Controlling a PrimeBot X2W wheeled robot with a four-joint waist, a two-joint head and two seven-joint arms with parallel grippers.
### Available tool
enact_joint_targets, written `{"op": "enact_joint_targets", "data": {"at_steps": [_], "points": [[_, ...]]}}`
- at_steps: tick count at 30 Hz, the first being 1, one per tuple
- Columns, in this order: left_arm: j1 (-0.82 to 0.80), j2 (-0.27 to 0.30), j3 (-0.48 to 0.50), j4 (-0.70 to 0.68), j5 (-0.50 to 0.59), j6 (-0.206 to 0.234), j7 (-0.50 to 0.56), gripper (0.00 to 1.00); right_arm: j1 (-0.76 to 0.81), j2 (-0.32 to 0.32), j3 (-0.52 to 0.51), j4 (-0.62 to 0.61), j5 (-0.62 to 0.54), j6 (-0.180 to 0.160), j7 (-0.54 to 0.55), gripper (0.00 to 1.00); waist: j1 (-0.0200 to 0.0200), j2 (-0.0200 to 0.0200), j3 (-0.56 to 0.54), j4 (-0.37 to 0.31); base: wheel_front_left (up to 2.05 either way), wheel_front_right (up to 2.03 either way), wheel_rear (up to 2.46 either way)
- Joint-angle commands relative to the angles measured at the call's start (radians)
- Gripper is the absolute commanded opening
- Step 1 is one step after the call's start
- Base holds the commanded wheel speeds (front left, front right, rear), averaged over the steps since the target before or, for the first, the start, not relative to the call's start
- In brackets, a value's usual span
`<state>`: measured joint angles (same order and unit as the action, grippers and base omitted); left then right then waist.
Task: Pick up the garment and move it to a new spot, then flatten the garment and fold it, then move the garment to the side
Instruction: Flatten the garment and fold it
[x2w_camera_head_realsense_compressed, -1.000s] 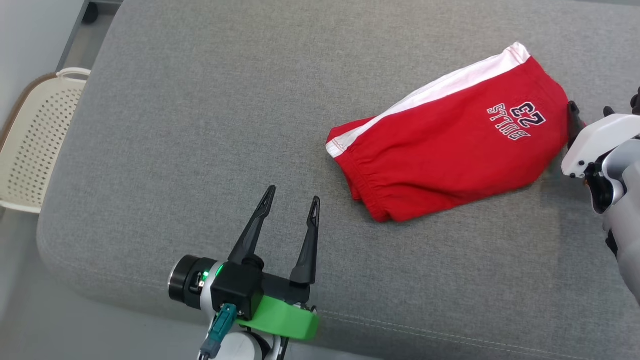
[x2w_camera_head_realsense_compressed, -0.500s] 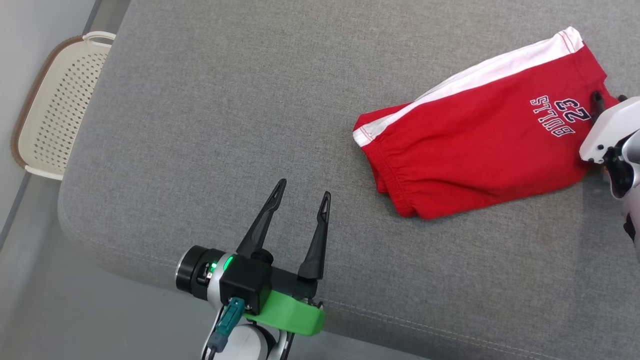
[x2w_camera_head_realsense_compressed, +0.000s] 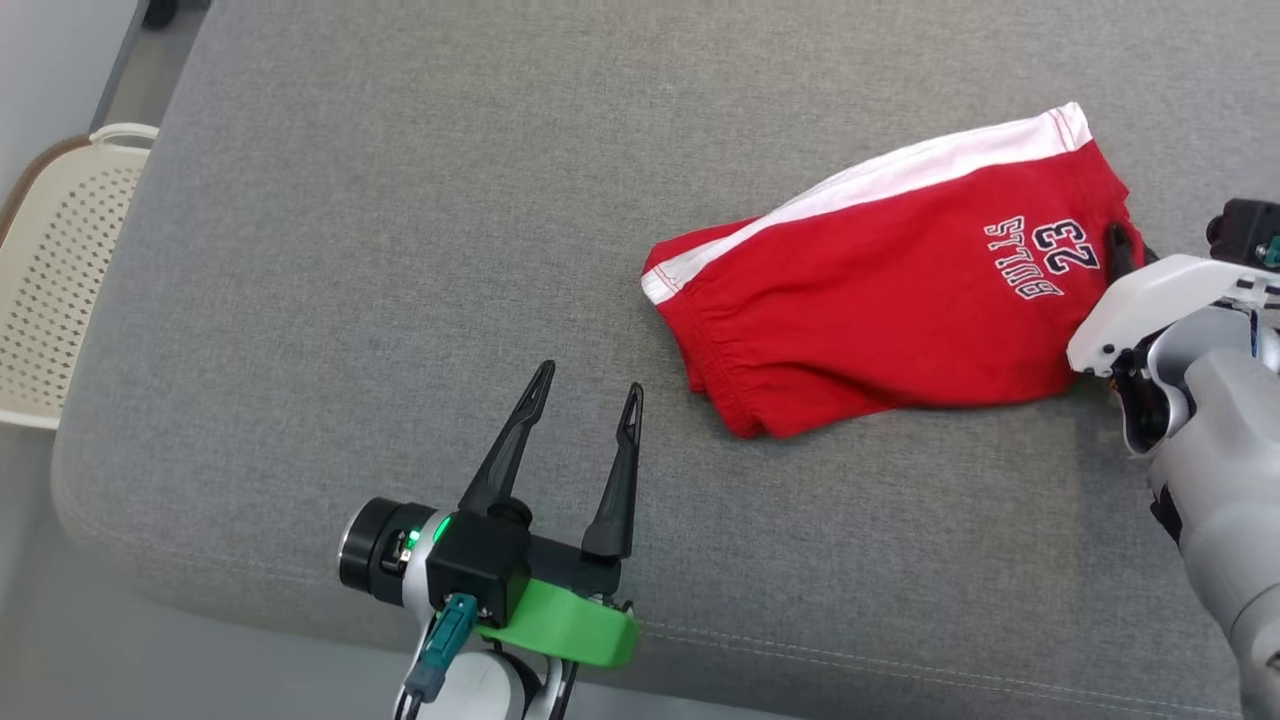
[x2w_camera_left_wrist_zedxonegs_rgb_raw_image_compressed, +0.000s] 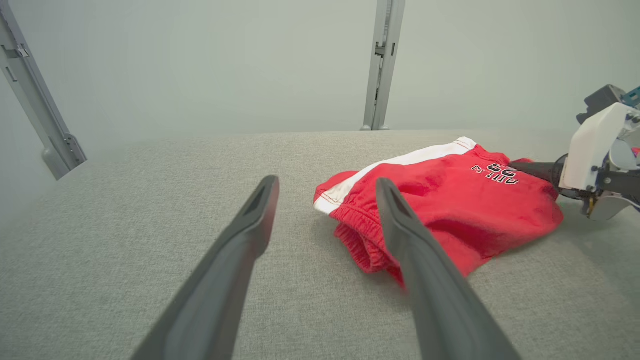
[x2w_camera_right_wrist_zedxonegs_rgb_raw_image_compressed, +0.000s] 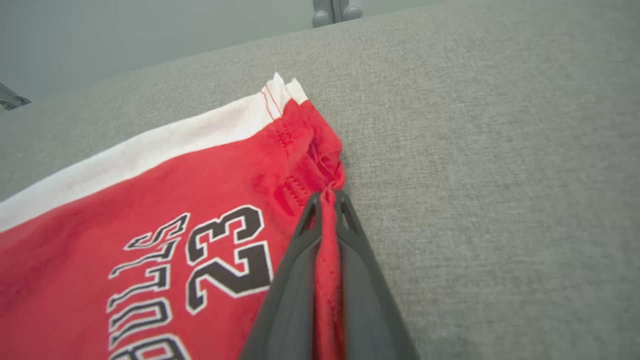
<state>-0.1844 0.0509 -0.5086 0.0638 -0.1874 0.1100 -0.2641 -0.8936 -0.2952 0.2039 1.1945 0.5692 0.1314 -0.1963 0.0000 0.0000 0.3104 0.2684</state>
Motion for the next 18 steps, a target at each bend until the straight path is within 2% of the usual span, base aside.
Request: {"op": "enact_joint_targets", "data": {"at_steps": [1, 12, 18], "points": [[0.011, 0.001, 0.006, 0.001, 0.007, 0.0, 0.0, 1.0, 0.027, -0.002, 0.005, -0.01, 0.017, -0.002, -0.013, 0.0, 0.0, 0.0, -0.039, -0.044, 0.0, 0.0, 0.0], [0.053, 0.001, 0.036, 0.013, 0.022, -0.013, 0.0, 1.0, 0.221, -0.032, 0.007, -0.122, 0.108, -0.002, -0.07, 0.0, 0.0, 0.0, -0.122, -0.158, 0.0, 0.0, 0.0], [0.062, 0.001, 0.041, 0.011, 0.021, -0.018, 0.0, 1.0, 0.3, -0.05, -0.043, -0.205, 0.083, -0.002, -0.07, 0.0, 0.0, 0.0, -0.139, -0.194, 0.0, 0.0, 0.0]]}}
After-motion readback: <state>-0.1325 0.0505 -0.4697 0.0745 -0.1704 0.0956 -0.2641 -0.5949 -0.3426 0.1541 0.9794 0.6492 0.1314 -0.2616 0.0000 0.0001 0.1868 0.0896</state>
